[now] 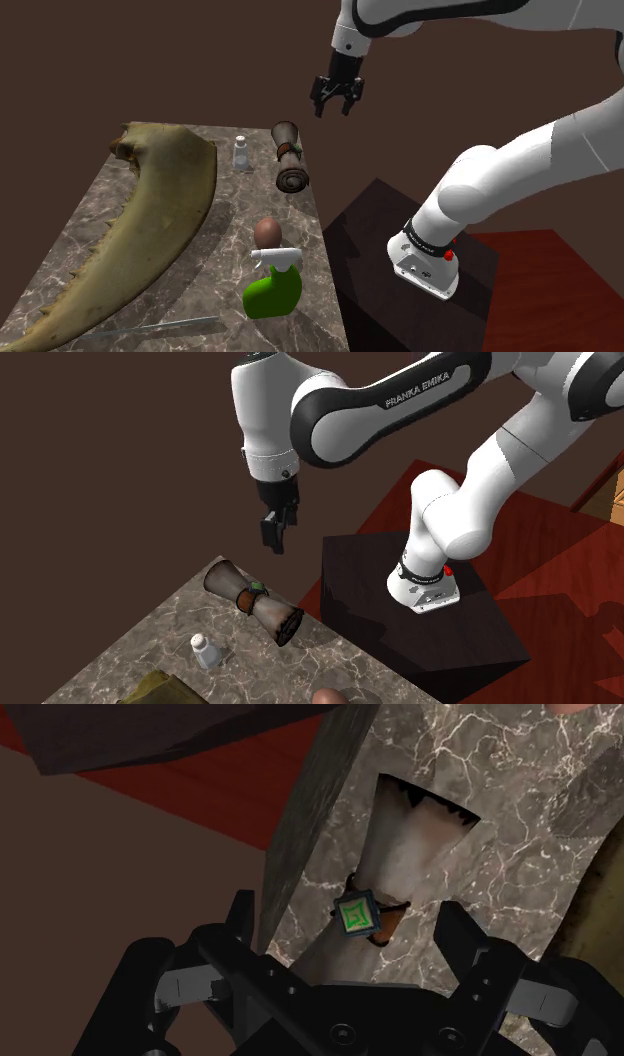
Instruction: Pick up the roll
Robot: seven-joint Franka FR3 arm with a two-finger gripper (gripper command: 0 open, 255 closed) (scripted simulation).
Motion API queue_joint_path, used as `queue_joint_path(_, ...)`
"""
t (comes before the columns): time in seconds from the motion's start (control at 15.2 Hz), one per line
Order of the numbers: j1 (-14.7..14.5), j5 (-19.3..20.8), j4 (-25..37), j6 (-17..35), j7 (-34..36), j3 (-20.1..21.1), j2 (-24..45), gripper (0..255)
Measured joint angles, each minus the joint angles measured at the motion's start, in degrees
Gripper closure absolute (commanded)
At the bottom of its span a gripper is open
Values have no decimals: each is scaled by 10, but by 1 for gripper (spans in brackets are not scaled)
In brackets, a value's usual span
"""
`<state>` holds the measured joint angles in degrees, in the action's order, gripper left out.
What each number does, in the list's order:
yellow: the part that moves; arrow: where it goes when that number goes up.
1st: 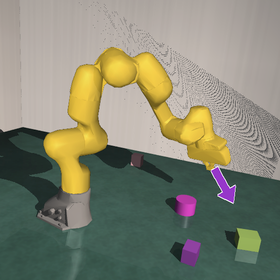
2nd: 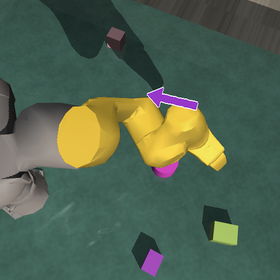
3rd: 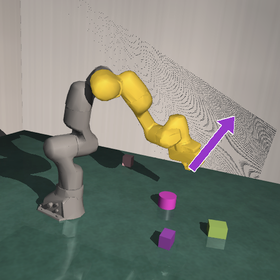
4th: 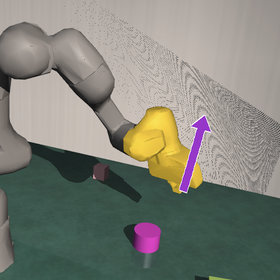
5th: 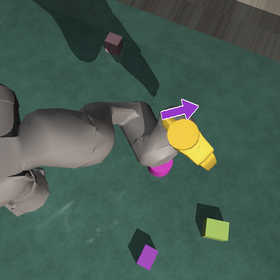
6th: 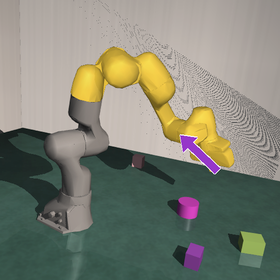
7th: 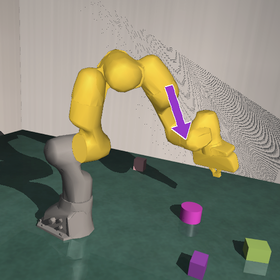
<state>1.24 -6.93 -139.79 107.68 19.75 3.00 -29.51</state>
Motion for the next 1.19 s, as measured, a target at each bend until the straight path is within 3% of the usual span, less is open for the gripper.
queue_joint_path(0.79, 15, -12, 33, 237, 128, 33, 240, 0)
queue_joint_path(1.19, 15, -9, 51, 300, 157, 36, 313, 0)
